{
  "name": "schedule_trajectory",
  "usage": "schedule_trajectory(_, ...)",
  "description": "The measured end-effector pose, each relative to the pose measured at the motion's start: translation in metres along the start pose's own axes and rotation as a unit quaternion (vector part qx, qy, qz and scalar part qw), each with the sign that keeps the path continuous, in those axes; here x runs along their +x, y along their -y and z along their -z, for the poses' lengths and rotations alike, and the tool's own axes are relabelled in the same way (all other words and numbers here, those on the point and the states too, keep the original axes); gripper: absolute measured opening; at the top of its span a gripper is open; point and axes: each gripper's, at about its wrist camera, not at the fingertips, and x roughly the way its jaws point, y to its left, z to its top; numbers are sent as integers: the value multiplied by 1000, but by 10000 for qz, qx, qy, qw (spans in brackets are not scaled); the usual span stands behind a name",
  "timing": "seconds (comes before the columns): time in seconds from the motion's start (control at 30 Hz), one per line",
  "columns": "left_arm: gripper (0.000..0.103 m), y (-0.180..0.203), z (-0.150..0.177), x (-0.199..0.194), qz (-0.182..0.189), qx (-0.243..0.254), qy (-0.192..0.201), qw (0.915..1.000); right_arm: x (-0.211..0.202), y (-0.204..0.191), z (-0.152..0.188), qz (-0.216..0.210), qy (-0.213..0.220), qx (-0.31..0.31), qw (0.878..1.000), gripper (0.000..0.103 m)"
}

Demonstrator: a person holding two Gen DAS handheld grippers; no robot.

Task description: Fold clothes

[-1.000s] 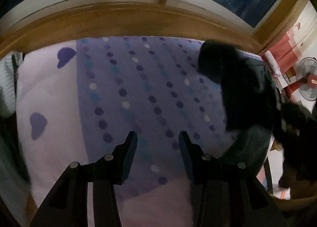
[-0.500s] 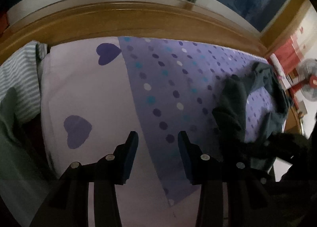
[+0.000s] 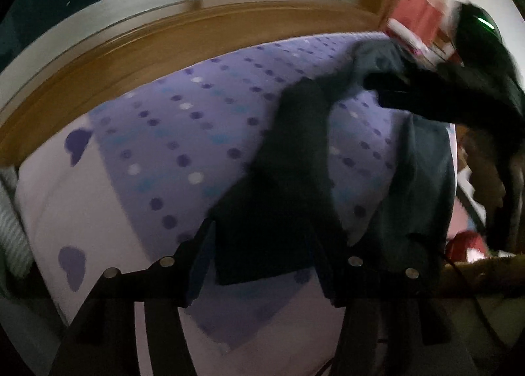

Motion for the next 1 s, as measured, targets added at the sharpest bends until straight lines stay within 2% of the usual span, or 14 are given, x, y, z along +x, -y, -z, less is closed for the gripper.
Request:
schedule_trajectory(0.03, 56, 6, -2, 1, 63, 88, -2, 9999, 6, 10, -6, -80, 1, 305, 9995, 55)
schedule_trajectory(0.1, 56, 20, -8, 7, 160, 325, 6, 9993, 15, 15, -15, -104, 20, 494, 9987, 49)
schedule_trajectory(0.33, 56, 42, -21, 43, -210, 654, -253, 9973, 48, 6, -28, 100, -148, 311, 9994, 38)
schedule_trajectory(0.43, 56, 39, -21, 44, -252, 613, -229, 9975, 54, 5, -27, 272, -124, 254, 9992, 26)
schedule_trajectory(0.47, 56, 37, -21, 42, -218, 575, -202, 9979, 55, 7, -27, 319, -107, 247, 9991, 17)
schedule_trajectory(0.5, 50, 35, -21, 40, -184, 537, -175, 9982, 55, 8, -26, 362, -90, 240, 9990, 9)
schedule_trajectory(0.53, 34, 33, -21, 38, -150, 498, -147, 9985, 53, 9, -25, 327, -78, 248, 9991, 8)
schedule_trajectory(0.57, 26, 31, -21, 36, -116, 460, -120, 9988, 51, 10, -24, 293, -63, 253, 9992, 6)
schedule_trajectory(0.63, 19, 27, -21, 32, -47, 383, -65, 9992, 34, 6, -21, 276, 92, 141, 9995, 5)
schedule_trajectory(0.7, 17, 11, -21, 14, 138, -34, 83, 9999, 17, 2, -19, 259, 247, 30, 9994, 5)
schedule_trajectory(0.8, 17, -15, -18, -17, 139, -530, 354, 9979, -11, -6, -17, 174, 449, -122, 9988, 5)
schedule_trajectory(0.9, 17, -41, -15, -28, -81, -912, 445, 9948, -41, -12, -14, 212, 613, -336, 9973, 5)
schedule_trajectory(1.0, 17, -71, -6, -23, -435, -1356, 312, 9893, -43, -1, -10, 406, 512, -286, 9975, 5)
